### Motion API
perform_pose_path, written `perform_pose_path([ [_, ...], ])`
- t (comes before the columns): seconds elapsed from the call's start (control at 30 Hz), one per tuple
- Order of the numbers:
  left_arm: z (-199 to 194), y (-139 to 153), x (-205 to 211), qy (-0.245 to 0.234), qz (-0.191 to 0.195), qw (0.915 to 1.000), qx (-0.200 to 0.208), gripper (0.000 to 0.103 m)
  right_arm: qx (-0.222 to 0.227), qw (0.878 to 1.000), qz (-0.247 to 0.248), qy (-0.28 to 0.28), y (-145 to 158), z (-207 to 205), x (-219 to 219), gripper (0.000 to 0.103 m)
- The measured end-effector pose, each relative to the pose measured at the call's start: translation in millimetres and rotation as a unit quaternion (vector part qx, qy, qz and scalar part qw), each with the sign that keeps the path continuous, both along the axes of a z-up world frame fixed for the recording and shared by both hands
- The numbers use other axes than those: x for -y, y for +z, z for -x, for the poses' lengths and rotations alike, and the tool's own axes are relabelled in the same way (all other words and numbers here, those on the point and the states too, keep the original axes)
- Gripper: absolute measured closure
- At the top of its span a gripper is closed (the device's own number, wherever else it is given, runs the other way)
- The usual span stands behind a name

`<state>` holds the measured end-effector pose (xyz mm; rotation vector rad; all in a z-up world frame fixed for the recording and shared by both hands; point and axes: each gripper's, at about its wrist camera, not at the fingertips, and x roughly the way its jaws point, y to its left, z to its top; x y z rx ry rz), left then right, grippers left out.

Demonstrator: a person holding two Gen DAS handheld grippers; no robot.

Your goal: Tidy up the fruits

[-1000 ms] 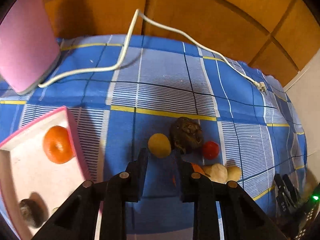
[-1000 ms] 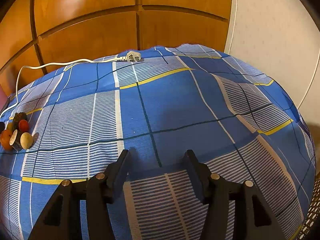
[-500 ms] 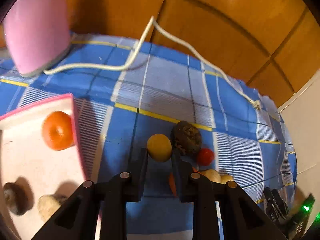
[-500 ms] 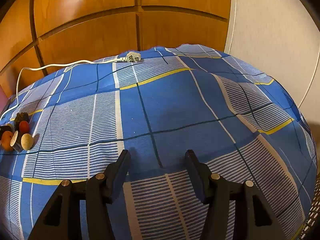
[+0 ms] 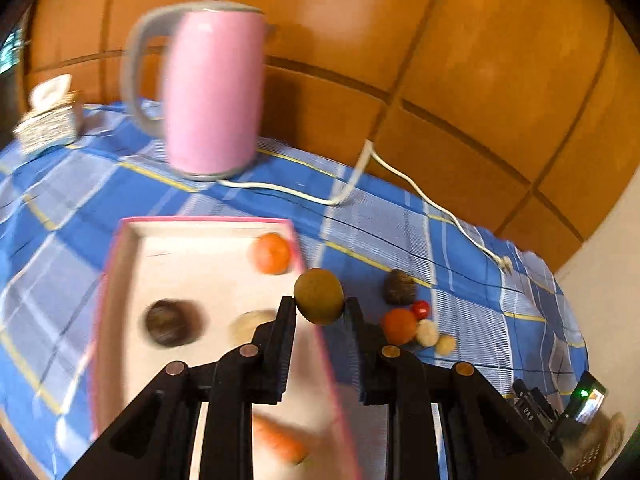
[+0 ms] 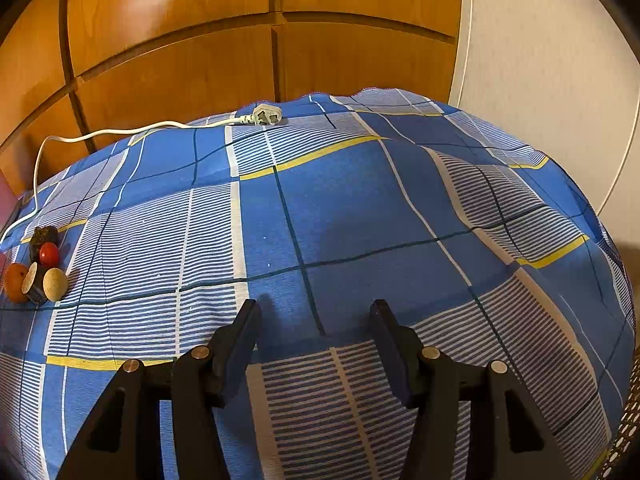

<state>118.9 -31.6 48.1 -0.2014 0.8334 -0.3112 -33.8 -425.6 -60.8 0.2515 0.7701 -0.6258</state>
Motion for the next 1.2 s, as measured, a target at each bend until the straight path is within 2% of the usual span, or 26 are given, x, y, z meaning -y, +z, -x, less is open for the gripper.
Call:
perform_pose_path([
  [0.23,40,-16,-75,0.08,0.023,0.9964,-0.018,0.079,0.001,1.0,0.0,0.0,0,0,-1,0.045],
  [0.33,52,-31,-92,0.093,0.021,0.9949,-0.032,0.079,0.0,1.0,0.001,0.0,0,0,-1,0.045],
  [0.53,55,-47,-95,0.094,0.011,0.9946,-0.043,0.078,-0.001,1.0,0.002,0.0,0,0,-1,0.045],
  [0.73,34,-53,-100,0.106,-0.004,0.9936,-0.038,0.077,-0.002,1.0,0.003,-0.001,0,0,-2,0.045],
  [0.8,30,-55,-99,0.097,-0.019,0.9944,-0.038,0.076,-0.003,1.0,0.004,-0.001,0,0,-2,0.045],
  [0.97,49,-51,-99,0.118,-0.041,0.9922,-0.009,0.053,-0.006,1.0,0.007,-0.002,0,0,-3,0.045],
  [1.03,58,-50,-102,0.131,-0.037,0.9907,-0.002,0.052,-0.007,1.0,0.008,-0.002,0,0,-3,0.045],
  [1.17,74,-50,-106,0.16,-0.041,0.9862,0.01,0.038,-0.008,1.0,0.009,-0.003,-1,-1,-3,0.045],
  [1.2,78,-51,-108,0.167,-0.039,0.9851,0.01,0.038,-0.008,1.0,0.009,-0.003,-1,-1,-4,0.045],
])
